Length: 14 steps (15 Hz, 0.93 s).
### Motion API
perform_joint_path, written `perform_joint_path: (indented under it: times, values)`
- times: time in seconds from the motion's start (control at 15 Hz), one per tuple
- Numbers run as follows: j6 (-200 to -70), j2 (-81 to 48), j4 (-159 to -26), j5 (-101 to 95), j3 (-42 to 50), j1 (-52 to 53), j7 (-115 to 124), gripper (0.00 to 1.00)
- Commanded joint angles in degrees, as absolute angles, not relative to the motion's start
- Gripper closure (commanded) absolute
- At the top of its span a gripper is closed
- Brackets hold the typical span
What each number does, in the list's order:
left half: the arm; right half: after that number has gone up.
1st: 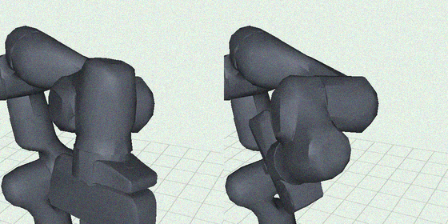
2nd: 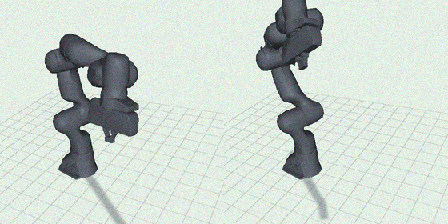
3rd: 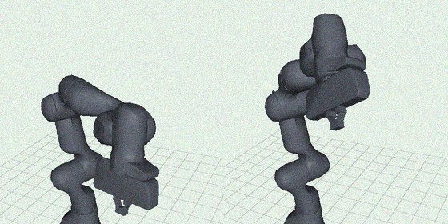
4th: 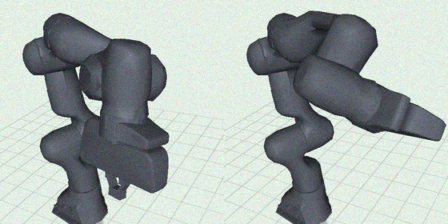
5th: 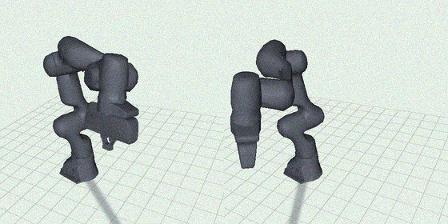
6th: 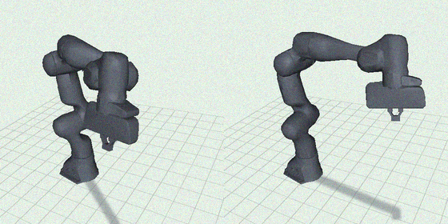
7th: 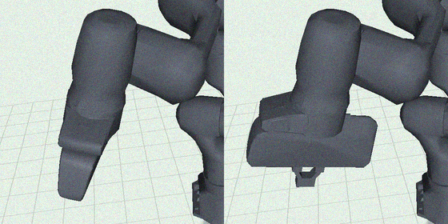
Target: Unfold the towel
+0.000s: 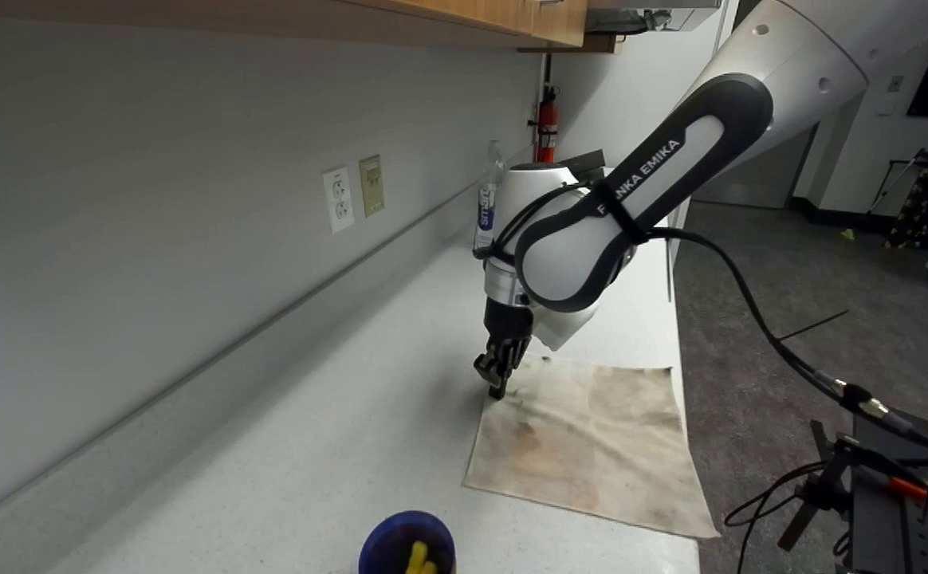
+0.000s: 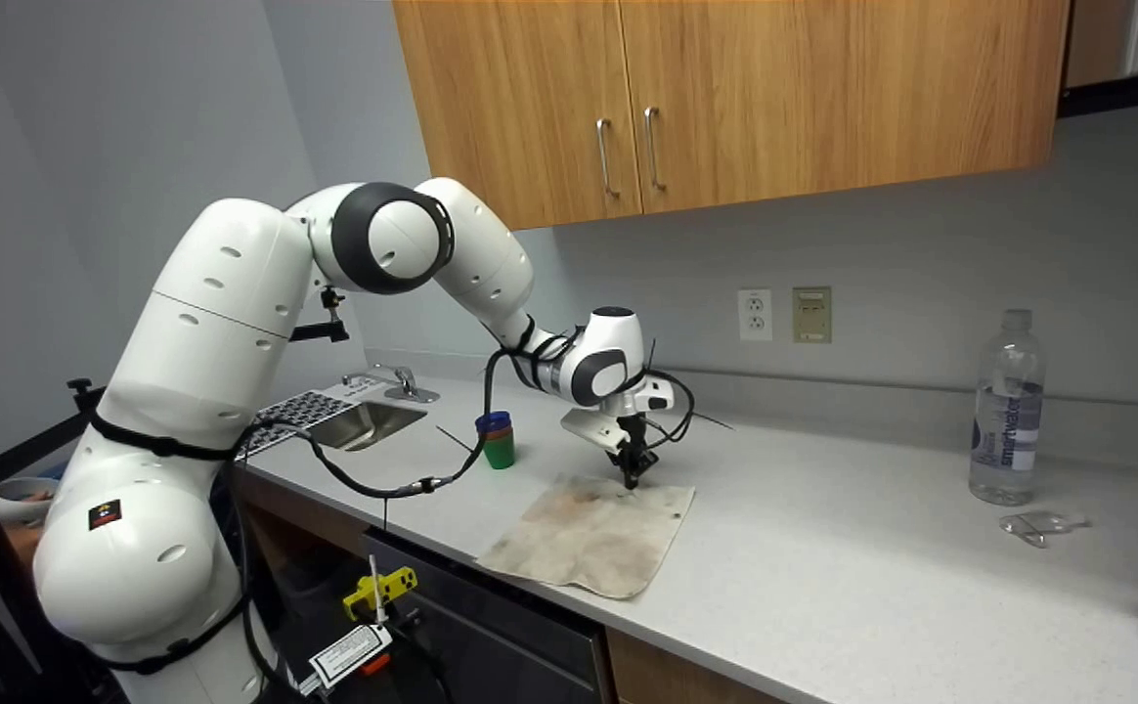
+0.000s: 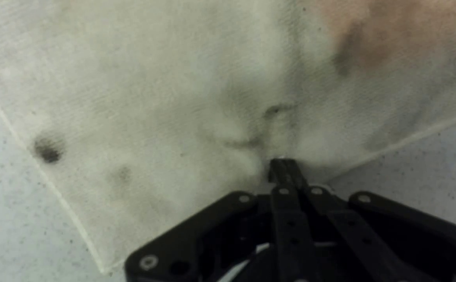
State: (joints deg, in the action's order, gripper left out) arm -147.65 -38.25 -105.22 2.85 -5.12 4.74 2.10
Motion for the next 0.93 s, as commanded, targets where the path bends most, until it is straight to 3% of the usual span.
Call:
perform_joint_path:
  times: [0.0,0.4,0.87]
  values:
    - [-145.7,-38.9,-102.8,3.3,-5.0,5.6,3.6,1.0]
    - [-146.5,-35.2,-106.3,1.6,-3.9,8.3,5.3,1.0]
    - [-138.4,-23.9,-114.6,-3.2,-2.8,12.1,9.7,1.0]
